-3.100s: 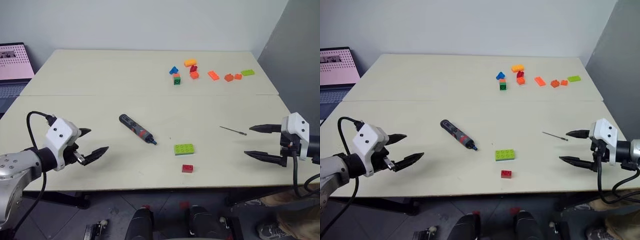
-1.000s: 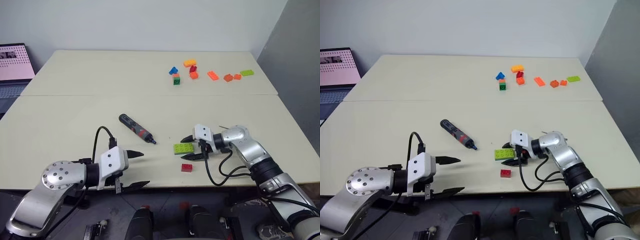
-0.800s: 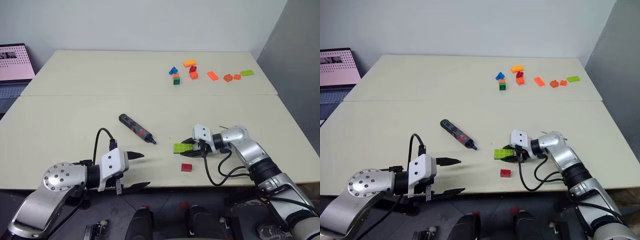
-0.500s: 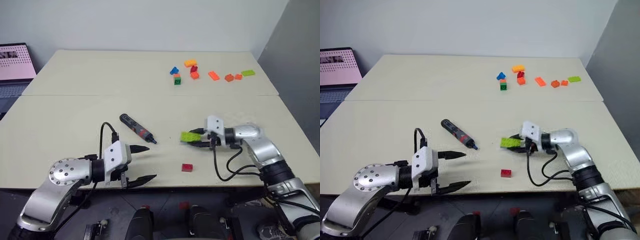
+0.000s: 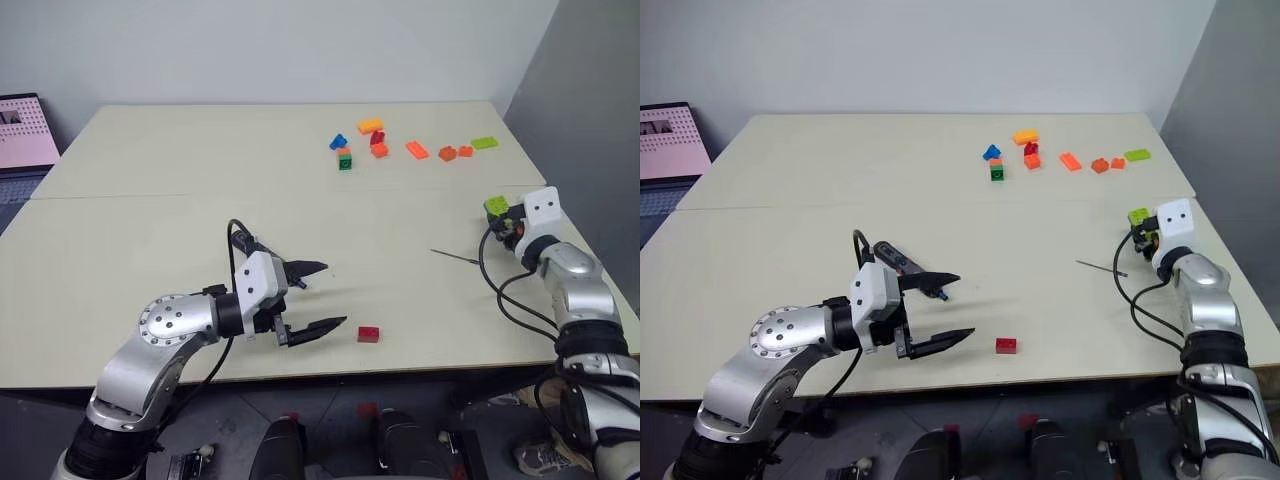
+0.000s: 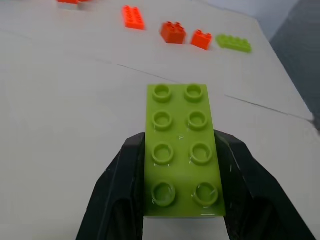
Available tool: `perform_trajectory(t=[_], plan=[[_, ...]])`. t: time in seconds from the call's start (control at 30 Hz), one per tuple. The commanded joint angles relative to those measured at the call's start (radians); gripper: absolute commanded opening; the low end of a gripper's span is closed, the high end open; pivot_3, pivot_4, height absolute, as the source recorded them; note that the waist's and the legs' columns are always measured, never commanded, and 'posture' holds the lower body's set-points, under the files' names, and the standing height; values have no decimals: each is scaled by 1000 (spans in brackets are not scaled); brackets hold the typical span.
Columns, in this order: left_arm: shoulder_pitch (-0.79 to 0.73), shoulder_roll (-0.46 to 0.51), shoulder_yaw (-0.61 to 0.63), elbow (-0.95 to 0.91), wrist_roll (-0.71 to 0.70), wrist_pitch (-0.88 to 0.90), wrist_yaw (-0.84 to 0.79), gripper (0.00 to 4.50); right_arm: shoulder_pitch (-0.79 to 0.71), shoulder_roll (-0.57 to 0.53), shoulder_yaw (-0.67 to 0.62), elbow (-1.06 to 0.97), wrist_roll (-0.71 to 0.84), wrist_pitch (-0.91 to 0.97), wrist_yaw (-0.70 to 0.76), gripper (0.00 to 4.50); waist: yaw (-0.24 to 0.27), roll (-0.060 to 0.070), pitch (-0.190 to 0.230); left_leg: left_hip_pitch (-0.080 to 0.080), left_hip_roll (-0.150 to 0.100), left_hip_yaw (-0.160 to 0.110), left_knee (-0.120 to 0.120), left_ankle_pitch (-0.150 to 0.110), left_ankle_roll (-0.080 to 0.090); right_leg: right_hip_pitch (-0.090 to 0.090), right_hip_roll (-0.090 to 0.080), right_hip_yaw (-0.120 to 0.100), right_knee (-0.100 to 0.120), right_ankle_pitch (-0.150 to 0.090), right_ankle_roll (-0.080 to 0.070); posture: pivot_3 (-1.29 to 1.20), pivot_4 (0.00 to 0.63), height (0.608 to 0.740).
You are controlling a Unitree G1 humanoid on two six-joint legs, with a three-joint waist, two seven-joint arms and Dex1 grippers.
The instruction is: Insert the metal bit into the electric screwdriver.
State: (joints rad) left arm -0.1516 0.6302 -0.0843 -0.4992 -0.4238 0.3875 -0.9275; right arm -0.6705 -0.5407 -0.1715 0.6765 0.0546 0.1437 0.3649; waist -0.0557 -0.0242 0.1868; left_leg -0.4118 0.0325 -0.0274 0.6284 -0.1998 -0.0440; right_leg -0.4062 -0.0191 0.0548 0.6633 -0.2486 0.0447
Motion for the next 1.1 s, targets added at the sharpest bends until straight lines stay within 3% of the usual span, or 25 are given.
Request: perform_trajectory(t=[0.03,0.1,0.17,0.2,0.47,0.73,0.9,1.1], plan=[[-7,-6,-15,-11,21,-36,6,4500,-94,11,-36,142,-8,6,-135,1523,-1,0,0,0,0,1,0,0,0,0,0,1,0,0,0,0,150,740],[-7,-7,-17,-11,24,-35,13,4500,-125,17,-54,214,4,8,-187,1523,-1,0,0,0,-1,2,0,0,0,0,0,3,-1,0,0,0,150,740],[-6,-5,-18,-12,27,-35,16,4500,-143,16,-66,265,14,-5,-211,2235,-2,0,0,0,-1,3,0,0,0,0,0,5,-1,0,0,0,150,740],[-5,-4,-18,-13,28,-35,16,4500,-149,16,-71,283,19,-14,-214,2330,-2,0,0,0,-1,3,0,0,0,0,0,5,-1,0,0,0,150,740],[12,15,-3,-26,29,-23,24,4500,-131,0,-84,233,48,-46,-167,4397,-3,0,0,1,-2,5,0,0,0,0,0,8,-1,0,1,0,150,740],[102,136,74,-36,32,-37,-25,4500,72,-96,0,-236,89,-81,177,4469,-3,0,0,2,-1,5,-2,0,0,-1,0,8,-1,-1,2,0,150,740],[155,225,94,-52,26,-63,-102,4500,203,-172,113,-649,275,95,536,4469,-5,1,0,4,-1,6,-2,0,0,-1,0,9,0,-1,2,0,150,740],[188,260,97,-82,10,-71,-139,4500,303,-270,277,-911,354,268,752,4469,4,1,1,3,0,5,-2,0,0,0,-1,9,-2,-1,1,0,150,740]])
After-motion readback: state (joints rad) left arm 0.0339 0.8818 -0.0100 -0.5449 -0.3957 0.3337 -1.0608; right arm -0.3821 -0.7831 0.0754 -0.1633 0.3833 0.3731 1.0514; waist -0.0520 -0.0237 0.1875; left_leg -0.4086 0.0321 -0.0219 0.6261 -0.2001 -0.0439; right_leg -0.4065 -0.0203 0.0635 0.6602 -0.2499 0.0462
